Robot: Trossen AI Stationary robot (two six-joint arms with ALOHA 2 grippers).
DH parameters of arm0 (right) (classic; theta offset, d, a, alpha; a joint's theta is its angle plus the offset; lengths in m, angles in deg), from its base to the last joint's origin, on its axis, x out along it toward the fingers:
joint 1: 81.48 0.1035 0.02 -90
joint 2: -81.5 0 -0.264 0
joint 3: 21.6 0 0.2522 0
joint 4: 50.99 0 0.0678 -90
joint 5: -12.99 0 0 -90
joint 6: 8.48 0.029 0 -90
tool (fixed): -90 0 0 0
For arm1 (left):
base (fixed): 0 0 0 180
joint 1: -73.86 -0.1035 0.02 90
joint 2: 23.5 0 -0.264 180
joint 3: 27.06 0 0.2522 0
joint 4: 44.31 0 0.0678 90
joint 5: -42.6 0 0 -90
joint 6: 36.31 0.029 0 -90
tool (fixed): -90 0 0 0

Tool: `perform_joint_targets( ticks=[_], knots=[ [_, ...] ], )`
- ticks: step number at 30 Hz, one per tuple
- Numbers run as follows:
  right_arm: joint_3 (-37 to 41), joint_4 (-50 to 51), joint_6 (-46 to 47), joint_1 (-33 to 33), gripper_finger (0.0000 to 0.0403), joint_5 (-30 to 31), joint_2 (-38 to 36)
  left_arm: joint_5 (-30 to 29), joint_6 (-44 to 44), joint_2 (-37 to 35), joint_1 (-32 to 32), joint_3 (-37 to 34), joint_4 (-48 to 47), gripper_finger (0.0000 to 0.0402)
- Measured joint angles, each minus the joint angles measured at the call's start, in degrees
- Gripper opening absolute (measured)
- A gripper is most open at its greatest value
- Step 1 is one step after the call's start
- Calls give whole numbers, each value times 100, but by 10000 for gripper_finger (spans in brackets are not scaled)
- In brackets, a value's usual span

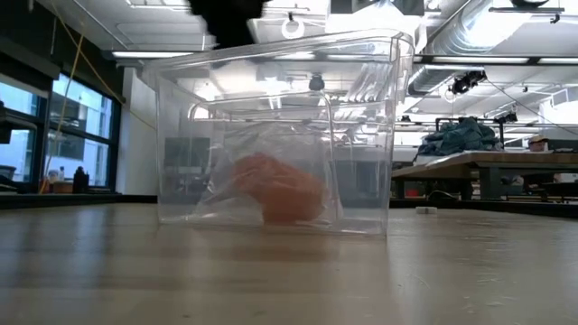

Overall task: Roll bandage
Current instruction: Adjust the transparent bin to the center of the table

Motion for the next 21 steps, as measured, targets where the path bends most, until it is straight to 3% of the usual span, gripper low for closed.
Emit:
perform_joint_targets(
  ticks=[3,6,9,12,17,21],
  knots=[
    [13,389,524,274,91,-86,37,-100,-722,-962,143,-1052,17,0],
    [466,458,1115,433,17,-686,45,-335,-1400,-1707,210,-1657,-235,0],
    [1330,-176,1543,431,12,-1550,50,-492,-2064,-1963,161,-1924,-1144,0],
    [2294,-1487,1732,394,2,-2058,61,-321,-2364,-1894,103,-2156,-1507,0],
    [3430,-3508,1867,54,1,-2119,59,73,-2249,-1499,169,-2566,-733,0],
    [3884,-4236,1993,-308,0,-1791,59,238,-2189,-1086,194,-2620,-94,0]
  ],
)
